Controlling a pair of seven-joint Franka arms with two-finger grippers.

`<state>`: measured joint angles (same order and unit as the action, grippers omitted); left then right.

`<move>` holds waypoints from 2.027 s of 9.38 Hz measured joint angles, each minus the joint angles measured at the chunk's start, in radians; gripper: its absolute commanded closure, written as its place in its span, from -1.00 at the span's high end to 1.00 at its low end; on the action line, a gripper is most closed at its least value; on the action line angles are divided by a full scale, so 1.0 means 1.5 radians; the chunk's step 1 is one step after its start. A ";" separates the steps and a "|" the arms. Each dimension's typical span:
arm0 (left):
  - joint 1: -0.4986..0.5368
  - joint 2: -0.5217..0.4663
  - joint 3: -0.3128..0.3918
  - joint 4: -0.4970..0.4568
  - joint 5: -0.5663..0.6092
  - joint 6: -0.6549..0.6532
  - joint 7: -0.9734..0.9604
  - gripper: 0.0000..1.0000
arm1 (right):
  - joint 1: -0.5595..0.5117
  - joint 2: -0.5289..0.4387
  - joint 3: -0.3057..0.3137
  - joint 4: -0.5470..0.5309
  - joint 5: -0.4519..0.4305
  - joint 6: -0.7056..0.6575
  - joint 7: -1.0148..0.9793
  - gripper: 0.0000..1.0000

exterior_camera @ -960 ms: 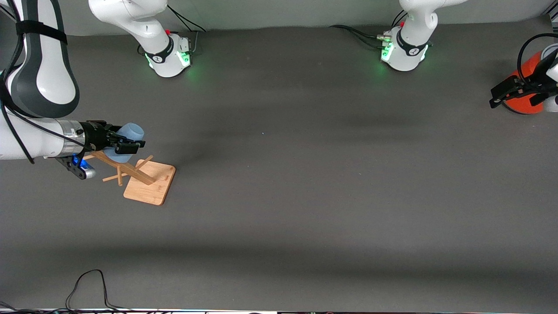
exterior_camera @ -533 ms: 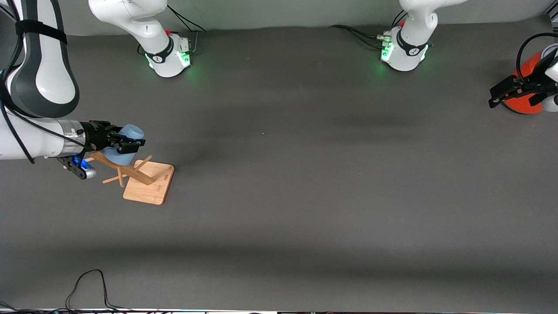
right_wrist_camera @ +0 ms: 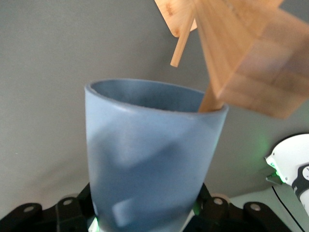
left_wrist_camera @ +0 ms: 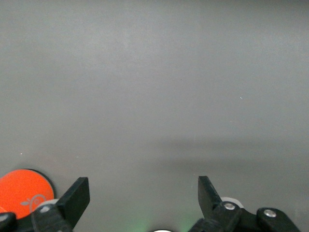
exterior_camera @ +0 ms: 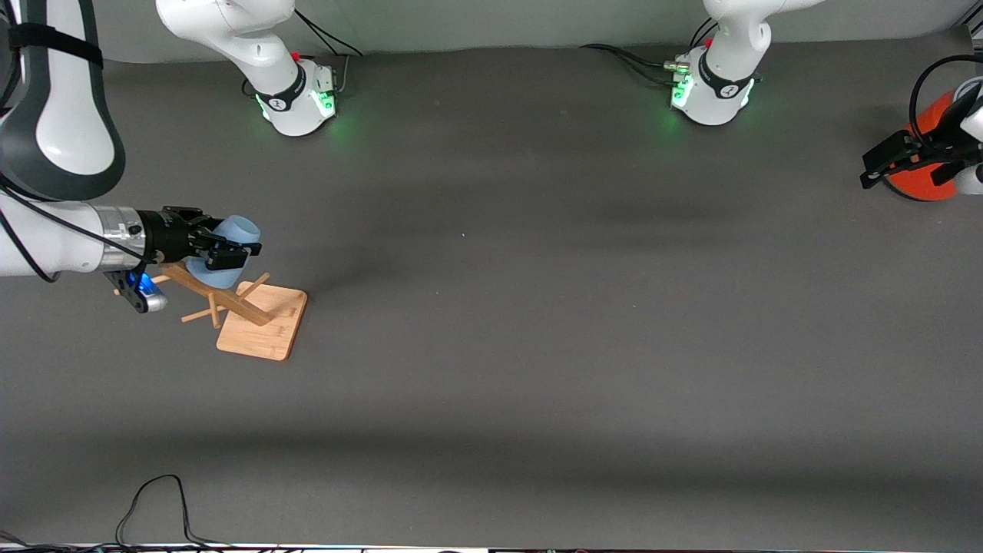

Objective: Rotate and upright cup with both arms
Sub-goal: 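Pull the blue cup off the stand peg with the right gripper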

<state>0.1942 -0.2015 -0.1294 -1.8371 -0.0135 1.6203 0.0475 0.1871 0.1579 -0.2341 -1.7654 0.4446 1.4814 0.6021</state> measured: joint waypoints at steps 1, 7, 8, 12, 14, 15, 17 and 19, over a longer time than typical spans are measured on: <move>0.000 0.000 0.000 0.000 0.000 0.000 0.000 1.00 | 0.000 -0.003 -0.010 0.001 0.017 -0.011 0.001 -0.58; 0.000 -0.006 -0.001 0.000 0.000 -0.001 0.000 1.00 | 0.000 -0.039 -0.051 0.003 0.098 -0.073 0.028 -0.58; 0.000 -0.007 -0.001 0.000 0.000 -0.001 0.000 1.00 | 0.000 -0.040 -0.050 0.003 0.115 -0.073 0.032 -0.58; 0.000 -0.007 -0.001 0.000 0.000 -0.003 0.000 1.00 | 0.010 -0.040 -0.044 0.003 0.167 -0.071 0.061 -0.58; 0.000 -0.007 -0.001 0.000 0.000 -0.004 0.000 1.00 | 0.031 -0.040 -0.041 0.012 0.196 -0.066 0.100 -0.58; 0.000 -0.007 0.000 0.000 0.000 -0.004 0.000 1.00 | 0.047 -0.041 -0.041 0.018 0.206 -0.056 0.113 -0.58; 0.000 -0.007 0.001 0.000 0.000 -0.004 0.000 1.00 | 0.089 -0.039 -0.039 0.033 0.215 -0.021 0.120 -0.55; 0.001 -0.007 0.005 -0.003 0.000 -0.003 0.000 1.00 | 0.158 -0.013 -0.037 0.067 0.219 0.074 0.140 -0.54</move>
<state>0.1954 -0.2113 -0.1220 -1.8413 -0.0139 1.6165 0.0476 0.4245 0.1386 -0.2890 -1.6652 0.7725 1.5925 0.8118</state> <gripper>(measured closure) 0.000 0.242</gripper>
